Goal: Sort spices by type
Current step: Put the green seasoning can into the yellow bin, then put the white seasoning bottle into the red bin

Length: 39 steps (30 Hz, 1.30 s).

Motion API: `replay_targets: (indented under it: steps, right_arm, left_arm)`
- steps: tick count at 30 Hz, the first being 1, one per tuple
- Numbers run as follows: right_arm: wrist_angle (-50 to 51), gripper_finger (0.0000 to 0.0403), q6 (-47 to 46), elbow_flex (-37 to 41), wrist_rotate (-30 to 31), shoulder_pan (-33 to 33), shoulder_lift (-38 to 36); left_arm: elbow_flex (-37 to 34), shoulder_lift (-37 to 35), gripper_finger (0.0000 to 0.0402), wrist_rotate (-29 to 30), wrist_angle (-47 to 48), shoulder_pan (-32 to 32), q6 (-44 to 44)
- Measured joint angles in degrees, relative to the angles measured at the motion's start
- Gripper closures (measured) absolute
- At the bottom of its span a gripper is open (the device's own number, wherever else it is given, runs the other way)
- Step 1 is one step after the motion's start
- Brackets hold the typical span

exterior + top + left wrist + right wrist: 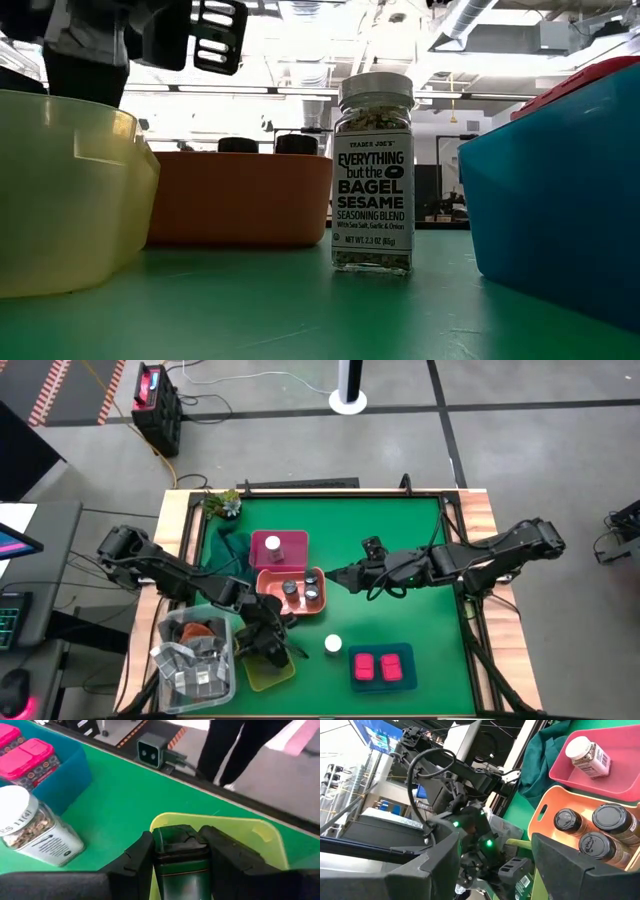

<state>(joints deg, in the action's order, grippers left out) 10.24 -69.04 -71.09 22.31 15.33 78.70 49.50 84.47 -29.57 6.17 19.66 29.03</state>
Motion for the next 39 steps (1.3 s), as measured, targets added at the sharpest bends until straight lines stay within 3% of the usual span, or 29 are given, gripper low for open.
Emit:
replay_targets:
  steps: [10,24,39]
  right_arm:
    - [0.0,0.0138,-0.4,0.0,0.0,0.0,0.0]
    - [-0.5,0.0138,-1.6,0.0,0.0,0.0,0.0]
    - [-0.3,0.0138,-0.1,0.0,0.0,-0.1,0.0]
  left_arm:
    - [-4.6,-0.1,0.0264,-9.1,-10.9,-4.2,-6.3]
    - [-4.7,-0.1,0.0262,-6.7,-8.4,-3.9,-5.8]
    - [-4.7,-0.1,0.0179,-4.5,-6.5,-4.2,-7.0]
